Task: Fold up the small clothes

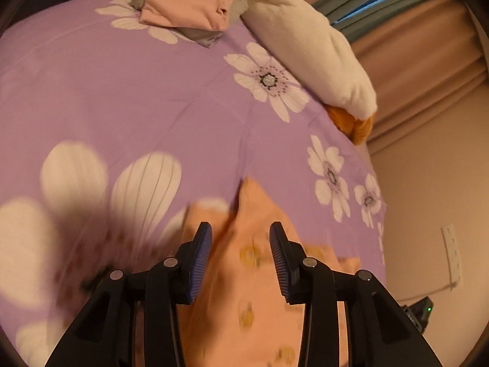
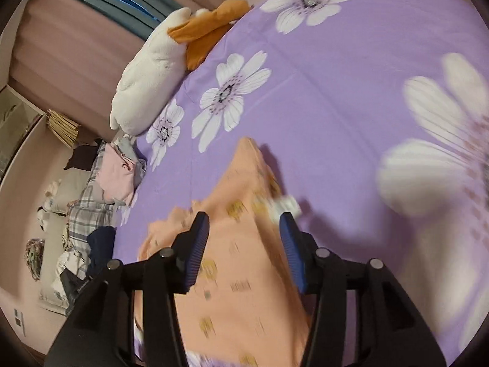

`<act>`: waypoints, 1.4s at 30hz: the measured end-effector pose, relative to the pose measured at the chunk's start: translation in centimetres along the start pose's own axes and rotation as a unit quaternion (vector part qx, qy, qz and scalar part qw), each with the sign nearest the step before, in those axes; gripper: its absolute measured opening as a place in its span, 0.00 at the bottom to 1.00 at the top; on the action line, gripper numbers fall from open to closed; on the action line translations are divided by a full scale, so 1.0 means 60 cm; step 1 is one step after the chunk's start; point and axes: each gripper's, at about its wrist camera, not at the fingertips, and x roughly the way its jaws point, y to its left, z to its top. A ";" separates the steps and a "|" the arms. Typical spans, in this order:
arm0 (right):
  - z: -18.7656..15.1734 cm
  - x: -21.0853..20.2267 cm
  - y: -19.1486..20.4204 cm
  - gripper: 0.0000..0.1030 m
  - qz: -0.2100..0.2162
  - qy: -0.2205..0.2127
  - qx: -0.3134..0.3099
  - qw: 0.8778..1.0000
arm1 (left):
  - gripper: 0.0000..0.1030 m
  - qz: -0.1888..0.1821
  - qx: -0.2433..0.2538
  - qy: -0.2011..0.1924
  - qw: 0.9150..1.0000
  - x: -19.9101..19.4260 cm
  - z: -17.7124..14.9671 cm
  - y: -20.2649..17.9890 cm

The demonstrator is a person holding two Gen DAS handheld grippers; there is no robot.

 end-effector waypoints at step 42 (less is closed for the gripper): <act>0.047 0.126 -0.024 0.24 -0.018 0.013 0.006 1.000 | 0.14 -0.021 0.136 0.140 0.981 0.157 -0.011 -0.047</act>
